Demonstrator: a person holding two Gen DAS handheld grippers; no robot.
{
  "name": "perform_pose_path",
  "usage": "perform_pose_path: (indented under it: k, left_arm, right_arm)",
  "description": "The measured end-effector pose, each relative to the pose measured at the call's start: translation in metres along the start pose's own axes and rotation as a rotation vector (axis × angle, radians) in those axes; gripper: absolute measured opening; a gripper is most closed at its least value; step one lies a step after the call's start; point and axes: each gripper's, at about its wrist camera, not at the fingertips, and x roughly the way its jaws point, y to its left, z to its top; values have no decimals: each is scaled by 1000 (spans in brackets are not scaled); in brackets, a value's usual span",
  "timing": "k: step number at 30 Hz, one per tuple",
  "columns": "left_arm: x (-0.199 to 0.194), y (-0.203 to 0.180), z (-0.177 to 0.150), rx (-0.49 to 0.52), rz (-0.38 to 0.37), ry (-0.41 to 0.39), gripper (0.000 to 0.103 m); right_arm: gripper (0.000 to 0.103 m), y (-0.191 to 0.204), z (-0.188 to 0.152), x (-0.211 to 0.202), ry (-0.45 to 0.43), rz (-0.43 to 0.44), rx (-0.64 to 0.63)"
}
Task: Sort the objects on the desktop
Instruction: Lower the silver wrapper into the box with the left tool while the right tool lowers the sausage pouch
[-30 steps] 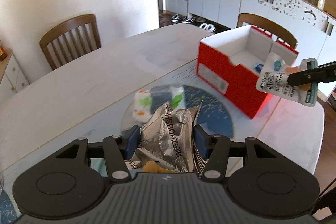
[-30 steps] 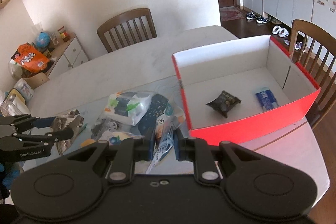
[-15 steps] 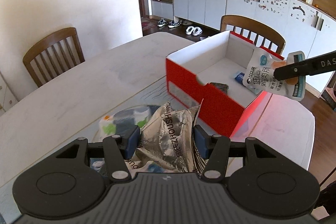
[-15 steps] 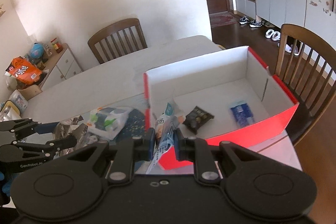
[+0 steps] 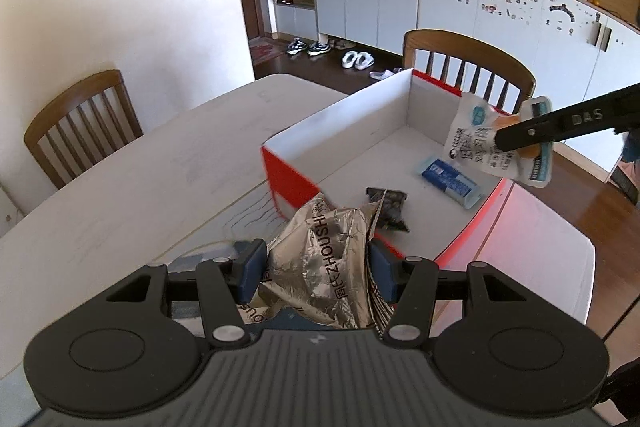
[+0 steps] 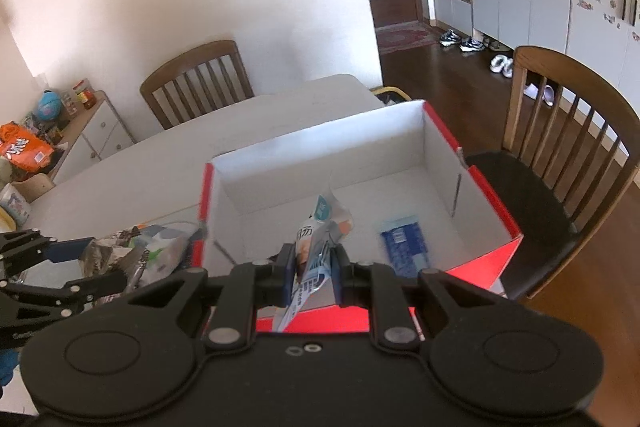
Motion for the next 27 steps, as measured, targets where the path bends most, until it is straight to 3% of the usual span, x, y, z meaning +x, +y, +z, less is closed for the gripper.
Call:
perform_pose_path:
  k: [16, 27]
  left_arm:
    - [53, -48, 49, 71, -6, 39, 54]
    - [103, -61, 70, 114, 7, 93, 54]
  right_arm:
    - [18, -40, 20, 28, 26, -4, -12]
    - [18, -53, 27, 60, 131, 33, -18]
